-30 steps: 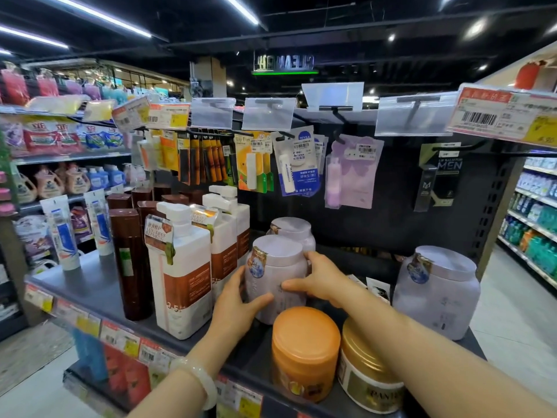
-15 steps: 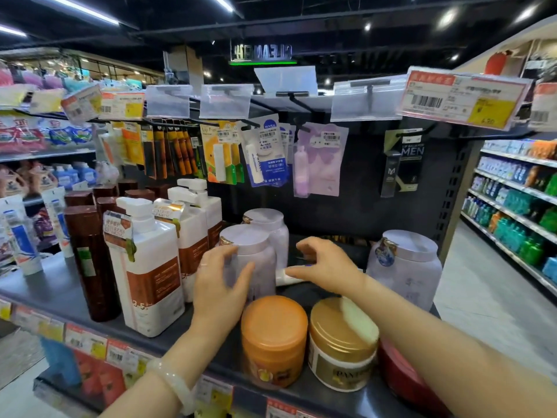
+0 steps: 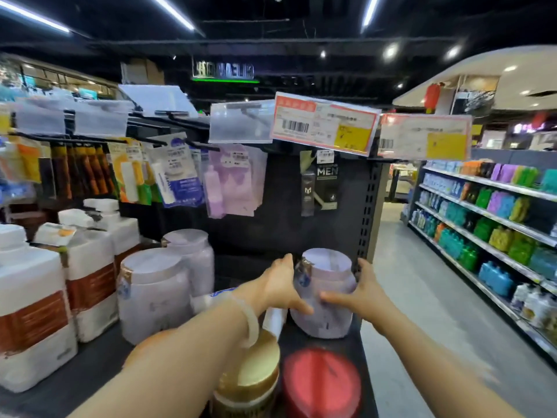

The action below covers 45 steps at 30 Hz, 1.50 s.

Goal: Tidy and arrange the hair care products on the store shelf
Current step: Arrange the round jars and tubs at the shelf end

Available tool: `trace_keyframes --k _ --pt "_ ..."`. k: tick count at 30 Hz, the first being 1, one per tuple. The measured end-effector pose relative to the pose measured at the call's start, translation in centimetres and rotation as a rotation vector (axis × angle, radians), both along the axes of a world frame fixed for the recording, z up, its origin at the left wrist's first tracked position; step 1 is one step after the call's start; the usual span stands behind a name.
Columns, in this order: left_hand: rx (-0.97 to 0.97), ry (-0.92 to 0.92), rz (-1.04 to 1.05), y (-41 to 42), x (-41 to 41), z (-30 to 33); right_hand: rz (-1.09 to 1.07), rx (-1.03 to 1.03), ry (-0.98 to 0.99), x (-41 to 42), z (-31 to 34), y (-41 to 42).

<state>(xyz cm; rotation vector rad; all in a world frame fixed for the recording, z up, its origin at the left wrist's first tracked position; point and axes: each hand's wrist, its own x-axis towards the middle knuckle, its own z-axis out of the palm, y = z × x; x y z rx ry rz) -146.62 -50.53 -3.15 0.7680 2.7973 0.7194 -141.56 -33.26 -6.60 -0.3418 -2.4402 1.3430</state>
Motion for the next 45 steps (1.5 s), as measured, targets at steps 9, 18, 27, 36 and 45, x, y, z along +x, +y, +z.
trace_keyframes --k 9,18,27,36,45 --pt "0.167 -0.24 -0.01 1.9 -4.0 -3.0 0.172 -0.152 0.042 -1.3 -4.2 2.1" --pt "0.398 -0.143 -0.005 0.5 -1.7 -0.7 0.226 -0.177 0.162 -0.4 -1.2 1.7" --pt "0.669 0.11 0.154 -9.7 5.3 3.7 0.536 -0.163 0.268 2.6 6.0 -7.3" --pt "0.751 0.099 0.38 -24.5 10.8 3.4 0.76 -0.174 0.154 2.2 5.5 -22.3" --pt "0.726 0.074 0.409 -29.7 10.7 -0.2 0.751 -0.12 0.014 1.7 2.4 -27.8"
